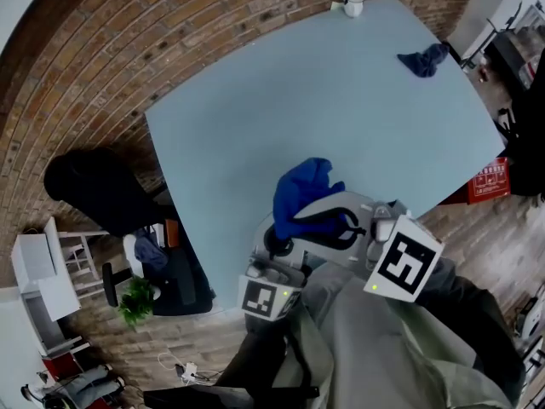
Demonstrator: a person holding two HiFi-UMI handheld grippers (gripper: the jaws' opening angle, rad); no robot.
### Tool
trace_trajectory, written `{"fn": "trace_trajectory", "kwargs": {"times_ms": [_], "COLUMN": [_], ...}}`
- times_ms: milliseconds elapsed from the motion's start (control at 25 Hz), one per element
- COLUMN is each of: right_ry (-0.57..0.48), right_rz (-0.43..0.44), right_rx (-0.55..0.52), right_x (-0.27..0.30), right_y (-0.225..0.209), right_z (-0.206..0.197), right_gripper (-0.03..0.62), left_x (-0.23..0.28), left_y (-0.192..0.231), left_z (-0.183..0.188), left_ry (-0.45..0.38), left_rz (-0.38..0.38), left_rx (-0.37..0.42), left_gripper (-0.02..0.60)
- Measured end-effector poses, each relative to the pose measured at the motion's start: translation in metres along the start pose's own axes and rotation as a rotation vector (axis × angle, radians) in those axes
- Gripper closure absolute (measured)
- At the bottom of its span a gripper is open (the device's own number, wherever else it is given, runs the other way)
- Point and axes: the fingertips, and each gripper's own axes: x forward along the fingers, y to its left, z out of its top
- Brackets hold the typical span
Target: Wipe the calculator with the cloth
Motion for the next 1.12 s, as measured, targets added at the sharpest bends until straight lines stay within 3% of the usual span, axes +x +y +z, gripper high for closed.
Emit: {"fn": "trace_trajectory", "kwargs": {"times_ms": [80, 120, 200, 280, 320, 400, 480, 560, 600, 680, 760, 800, 880, 1120], "right_ry": [0.039, 0.011, -0.053, -0.034, -0.021, -0.029, -0.044, -0.069, -0.101, -0.157, -0.169, -0.174, -0.197, -0.237], "right_rz": [0.073, 0.068, -0.056, -0.225, -0.253, -0.182, -0.048, 0.025, 0.008, -0.118, -0.231, -0.237, -0.158, 0.161], "right_rx": [-0.071, -0.079, 0.008, 0.169, 0.199, 0.195, 0.160, 0.134, 0.152, 0.246, 0.274, 0.273, 0.329, 0.606], "right_x": [0.005, 0.003, -0.009, -0.024, -0.028, -0.026, -0.013, -0.005, -0.006, -0.019, -0.037, -0.042, -0.042, -0.056], "right_y": [0.019, 0.015, -0.021, -0.063, -0.072, -0.060, -0.023, 0.003, 0.002, -0.025, -0.062, -0.073, -0.072, -0.021], "right_z": [0.002, 0.004, 0.002, -0.016, -0.022, -0.019, -0.008, 0.000, 0.002, -0.003, -0.020, -0.029, -0.042, -0.073], "right_gripper": [0.526, 0.526, 0.526, 0.528, 0.526, 0.527, 0.526, 0.526, 0.526, 0.526, 0.526, 0.526, 0.526, 0.526], "left_x": [0.001, 0.001, 0.000, -0.002, -0.001, 0.000, 0.000, 0.000, -0.001, -0.005, -0.010, -0.013, -0.019, -0.045], "left_y": [-0.010, -0.013, -0.018, -0.024, -0.025, -0.024, -0.017, -0.010, -0.008, -0.003, 0.005, 0.011, 0.022, 0.051], "left_z": [-0.005, -0.006, -0.005, -0.004, -0.003, -0.005, -0.005, -0.003, 0.000, 0.008, 0.020, 0.024, 0.027, 0.019], "left_ry": [0.051, 0.062, 0.063, 0.053, 0.050, 0.047, 0.036, 0.012, -0.003, -0.054, -0.135, -0.172, -0.230, -0.317], "left_rz": [-0.009, -0.007, 0.000, -0.002, -0.004, -0.001, 0.016, 0.029, 0.029, 0.018, 0.002, -0.005, -0.010, -0.043], "left_rx": [0.128, 0.162, 0.193, 0.215, 0.224, 0.211, 0.158, 0.103, 0.077, 0.003, -0.133, -0.217, -0.362, -0.643], "left_gripper": [0.512, 0.514, 0.514, 0.514, 0.514, 0.514, 0.514, 0.514, 0.514, 0.514, 0.514, 0.514, 0.514, 0.514]}}
